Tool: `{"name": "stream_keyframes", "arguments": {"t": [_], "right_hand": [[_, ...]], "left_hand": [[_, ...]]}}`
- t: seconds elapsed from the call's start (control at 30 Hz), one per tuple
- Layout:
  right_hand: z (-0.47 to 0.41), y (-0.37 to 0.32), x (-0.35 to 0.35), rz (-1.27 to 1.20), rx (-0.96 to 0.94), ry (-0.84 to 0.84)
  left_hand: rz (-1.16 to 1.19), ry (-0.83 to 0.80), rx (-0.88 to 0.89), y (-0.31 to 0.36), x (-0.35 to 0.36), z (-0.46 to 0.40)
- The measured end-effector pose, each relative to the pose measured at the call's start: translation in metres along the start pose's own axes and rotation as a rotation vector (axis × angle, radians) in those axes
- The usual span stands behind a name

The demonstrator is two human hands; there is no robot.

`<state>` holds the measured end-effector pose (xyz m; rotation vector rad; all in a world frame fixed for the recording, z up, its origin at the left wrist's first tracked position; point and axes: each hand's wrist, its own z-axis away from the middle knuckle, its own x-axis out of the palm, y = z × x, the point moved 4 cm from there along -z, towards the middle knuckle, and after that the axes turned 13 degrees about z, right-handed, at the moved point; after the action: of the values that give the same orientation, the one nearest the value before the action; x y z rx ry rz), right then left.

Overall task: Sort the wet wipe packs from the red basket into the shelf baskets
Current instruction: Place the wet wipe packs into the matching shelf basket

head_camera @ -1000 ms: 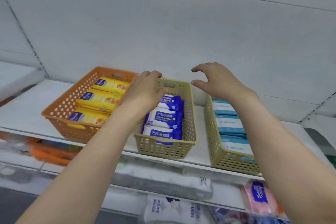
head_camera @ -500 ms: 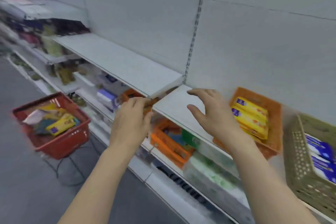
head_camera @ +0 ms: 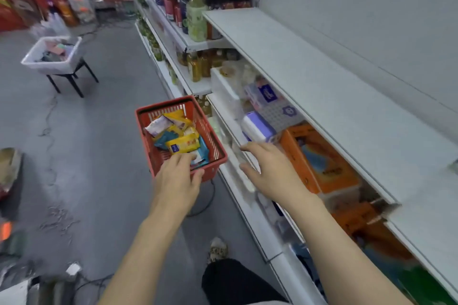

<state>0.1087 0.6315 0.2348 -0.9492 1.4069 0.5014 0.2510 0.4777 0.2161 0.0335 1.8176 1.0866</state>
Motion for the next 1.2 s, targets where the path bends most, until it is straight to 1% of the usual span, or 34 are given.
{"name": "stream_keyframes", "arguments": {"t": [0.1,0.2,0.37,0.47,0.6,0.7,0.83,0.9,0.93,1.0,1.1,1.2], "right_hand": [[-0.084,-0.010,0.026,-0.016,-0.036,-0.073],[-0.157,-0.020,0.049,-0.008,-0.046,-0.147],[-0.239,-0.027,0.106,0.000,-0.006,-0.300],[-0.279,-0.028,0.156,0.019,0.031,-0.422],[-0.318,-0.024,0.228,0.027,0.140,-0.563],[-0.349,-0.025,0.281,0.012,0.214,-0.660],[-0.387,-0.029,0.347,-0.061,0.289,-0.755],[-0.401,-0.027,0.375,-0.066,0.307,-0.749],[-0.408,-0.025,0.388,-0.054,0.305,-0.737],[-0.419,-0.022,0.412,-0.007,0.269,-0.733],[-0.423,-0.018,0.442,0.109,0.201,-0.773],[-0.404,-0.011,0.458,0.265,0.193,-0.898]], "left_hand": [[-0.042,-0.045,-0.090,-0.038,-0.012,-0.065],[-0.060,-0.056,-0.152,-0.074,-0.021,-0.118],[-0.004,-0.132,-0.277,-0.136,-0.012,-0.185],[0.013,-0.176,-0.308,-0.181,0.007,-0.229],[0.066,-0.323,-0.312,-0.243,0.047,-0.281],[0.076,-0.373,-0.332,-0.286,0.070,-0.317],[0.096,-0.352,-0.312,-0.324,0.085,-0.349],[0.094,-0.315,-0.292,-0.336,0.092,-0.359],[0.080,-0.298,-0.314,-0.343,0.096,-0.363],[0.064,-0.271,-0.381,-0.355,0.103,-0.371],[0.100,-0.260,-0.425,-0.369,0.116,-0.380],[0.102,-0.254,-0.439,-0.380,0.126,-0.385]]}}
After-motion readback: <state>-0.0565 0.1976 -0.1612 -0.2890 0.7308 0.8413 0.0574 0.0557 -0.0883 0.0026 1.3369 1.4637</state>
